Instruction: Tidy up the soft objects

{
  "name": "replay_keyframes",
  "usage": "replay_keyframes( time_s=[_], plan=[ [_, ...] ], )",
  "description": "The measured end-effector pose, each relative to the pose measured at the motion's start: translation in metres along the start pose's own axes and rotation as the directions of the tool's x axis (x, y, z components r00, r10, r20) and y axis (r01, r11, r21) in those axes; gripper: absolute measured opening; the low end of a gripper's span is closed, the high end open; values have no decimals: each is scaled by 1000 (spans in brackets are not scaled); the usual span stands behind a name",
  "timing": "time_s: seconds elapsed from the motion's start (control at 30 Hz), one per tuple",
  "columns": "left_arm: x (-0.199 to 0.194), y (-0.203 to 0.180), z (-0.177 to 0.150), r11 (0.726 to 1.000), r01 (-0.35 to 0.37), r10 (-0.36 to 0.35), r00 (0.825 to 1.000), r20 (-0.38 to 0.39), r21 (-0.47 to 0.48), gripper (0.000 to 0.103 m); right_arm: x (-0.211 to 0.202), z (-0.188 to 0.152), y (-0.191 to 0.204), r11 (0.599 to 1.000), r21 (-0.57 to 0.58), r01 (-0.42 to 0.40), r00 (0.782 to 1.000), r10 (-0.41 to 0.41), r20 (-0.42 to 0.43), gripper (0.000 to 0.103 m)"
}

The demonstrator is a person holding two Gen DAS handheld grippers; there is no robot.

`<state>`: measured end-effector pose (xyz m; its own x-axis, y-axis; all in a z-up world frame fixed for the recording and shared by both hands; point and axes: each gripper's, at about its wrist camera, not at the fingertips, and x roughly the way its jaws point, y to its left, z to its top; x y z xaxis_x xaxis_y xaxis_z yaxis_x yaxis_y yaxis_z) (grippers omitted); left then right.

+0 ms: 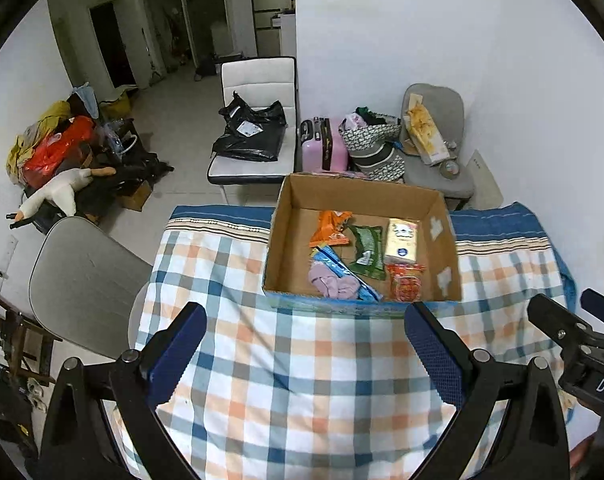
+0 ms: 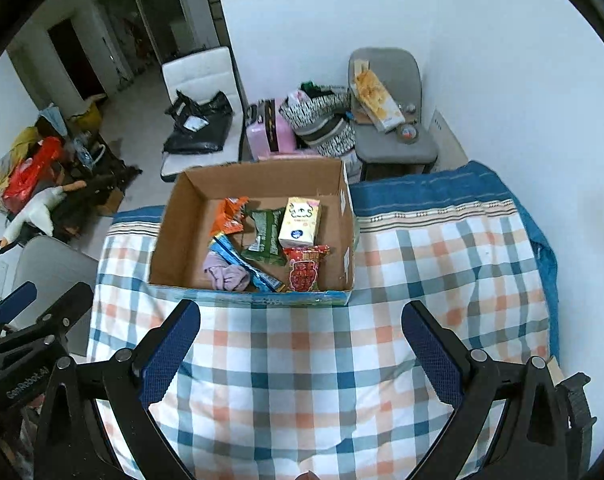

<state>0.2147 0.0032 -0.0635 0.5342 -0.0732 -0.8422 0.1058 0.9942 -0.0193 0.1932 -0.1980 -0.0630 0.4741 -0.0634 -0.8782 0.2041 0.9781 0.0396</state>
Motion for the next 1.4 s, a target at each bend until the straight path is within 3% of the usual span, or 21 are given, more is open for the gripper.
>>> replay_keyframes(
  time_s=[0.3,0.6,1.4],
  plan=[
    [-65,1,-4,1000,13,-13,997,77,-2,101,-70,-18,3,998,-28,-50,998,51,46,102],
    [-94,-5,-8,1000,20,-21,992,121,4,101,-114,-24,-4,999,-34,-39,993,43,110,102],
    [-96,-13,-11,1000,-6,7,993,118,-8,101,-128,-24,-17,1000,-26,-11,992,15,125,102]
  ],
)
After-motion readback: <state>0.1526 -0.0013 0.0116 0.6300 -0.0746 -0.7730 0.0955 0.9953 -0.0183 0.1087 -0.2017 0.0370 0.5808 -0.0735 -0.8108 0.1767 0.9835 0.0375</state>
